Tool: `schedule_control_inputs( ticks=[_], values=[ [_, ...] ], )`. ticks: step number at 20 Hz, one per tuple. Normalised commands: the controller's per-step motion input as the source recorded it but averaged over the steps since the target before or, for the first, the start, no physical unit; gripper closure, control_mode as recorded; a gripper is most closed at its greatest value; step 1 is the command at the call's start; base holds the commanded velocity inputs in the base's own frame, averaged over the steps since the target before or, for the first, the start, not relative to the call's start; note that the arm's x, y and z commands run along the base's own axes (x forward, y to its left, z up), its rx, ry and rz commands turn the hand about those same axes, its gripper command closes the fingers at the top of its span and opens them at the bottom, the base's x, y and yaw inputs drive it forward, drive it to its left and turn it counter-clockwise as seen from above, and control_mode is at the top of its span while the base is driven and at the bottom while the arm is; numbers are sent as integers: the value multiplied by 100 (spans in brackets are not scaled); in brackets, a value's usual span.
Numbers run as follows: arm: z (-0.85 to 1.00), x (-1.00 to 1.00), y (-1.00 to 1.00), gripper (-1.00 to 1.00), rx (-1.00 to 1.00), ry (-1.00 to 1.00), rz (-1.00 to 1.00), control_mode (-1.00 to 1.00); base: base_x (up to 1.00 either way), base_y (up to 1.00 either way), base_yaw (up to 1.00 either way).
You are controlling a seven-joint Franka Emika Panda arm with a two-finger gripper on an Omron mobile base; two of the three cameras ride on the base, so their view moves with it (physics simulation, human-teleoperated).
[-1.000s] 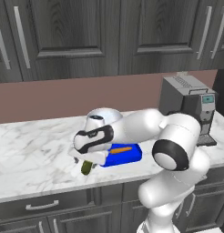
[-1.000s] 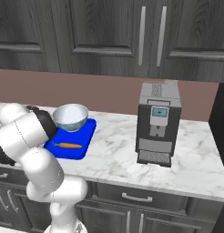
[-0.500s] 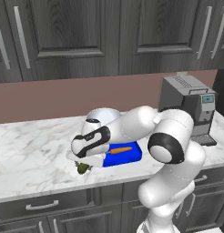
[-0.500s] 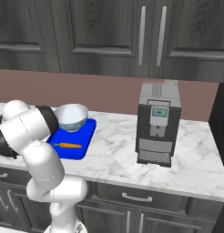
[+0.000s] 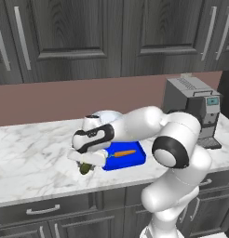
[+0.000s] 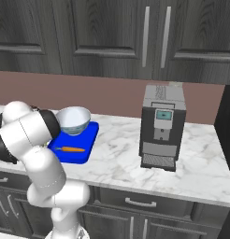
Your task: Place the two vegetables and bowl onto the tray for setting up a vegetable dip station.
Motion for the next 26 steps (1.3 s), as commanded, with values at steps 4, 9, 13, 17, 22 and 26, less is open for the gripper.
schedule_control_inputs(
  ticks=[4, 9, 13, 17, 22, 26],
  values=[
    [34, -15, -16, 100, -1, 5, 0, -100, 0, 0, 0],
    [27, -20, -11, 100, -5, 6, 0, -100, 0, 0, 0],
    [22, -20, -7, 100, -6, 4, 0, -100, 0, 0, 0],
    [13, -19, -25, 100, -6, 3, -1, -100, 0, 0, 0],
    [8, -17, -28, 100, -2, 1, -9, -100, 0, 0, 0],
    [7, -10, -30, 100, 0, 1, -14, -100, 0, 0, 0]
  ],
)
